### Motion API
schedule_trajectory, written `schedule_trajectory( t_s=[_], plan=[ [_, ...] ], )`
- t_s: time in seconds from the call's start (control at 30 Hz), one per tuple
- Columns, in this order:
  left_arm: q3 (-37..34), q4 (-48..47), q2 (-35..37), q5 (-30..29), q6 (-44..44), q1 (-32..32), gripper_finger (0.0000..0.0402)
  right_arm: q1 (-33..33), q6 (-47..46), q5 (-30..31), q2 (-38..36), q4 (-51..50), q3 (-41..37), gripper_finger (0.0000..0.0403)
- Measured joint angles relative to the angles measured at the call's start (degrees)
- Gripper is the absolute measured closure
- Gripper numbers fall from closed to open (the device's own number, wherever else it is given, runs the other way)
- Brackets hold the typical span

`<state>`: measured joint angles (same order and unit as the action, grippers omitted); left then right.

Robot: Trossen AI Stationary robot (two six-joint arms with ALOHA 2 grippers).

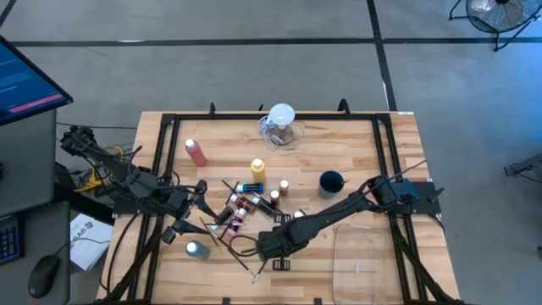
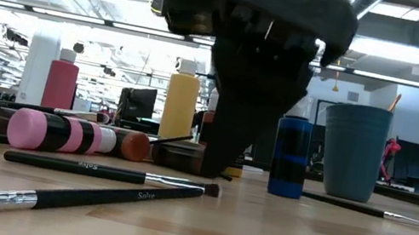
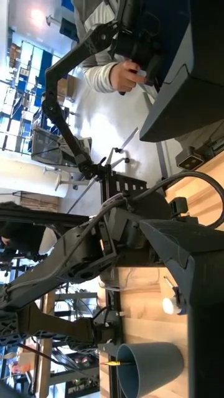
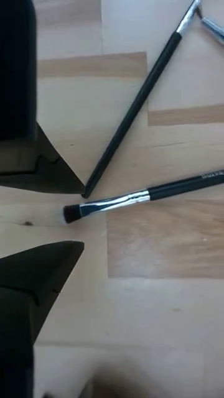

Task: Pick & Place Paint Supplies
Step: Put the black silver paintbrush into the blue cup

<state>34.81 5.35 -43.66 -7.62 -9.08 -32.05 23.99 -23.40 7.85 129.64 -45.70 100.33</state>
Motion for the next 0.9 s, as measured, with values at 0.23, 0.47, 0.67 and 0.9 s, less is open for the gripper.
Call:
schedule_trajectory(
  t_s=[0.23, 0.47, 0.67, 0.9],
  plan=[
    [0.02, 0.04, 0.00, 0.00, 0.04, 0.00, 0.0198, 0.11, -0.61, -0.86, -0.21, 2.77, -3.38, 0.0276],
    [0.02, 0.06, 0.00, -0.02, 0.13, 0.00, 0.0198, 0.11, -0.63, -0.73, -0.26, 2.90, -3.64, 0.0276],
    [0.02, 0.06, 0.00, -0.02, 0.20, 0.00, 0.0198, 0.11, -0.63, -0.46, -0.22, 2.92, -3.76, 0.0286],
    [0.04, 0.08, 0.00, -0.02, 0.17, -0.02, 0.0198, 0.04, -2.03, -0.32, -0.26, 2.89, -4.84, 0.0346]
  ],
)
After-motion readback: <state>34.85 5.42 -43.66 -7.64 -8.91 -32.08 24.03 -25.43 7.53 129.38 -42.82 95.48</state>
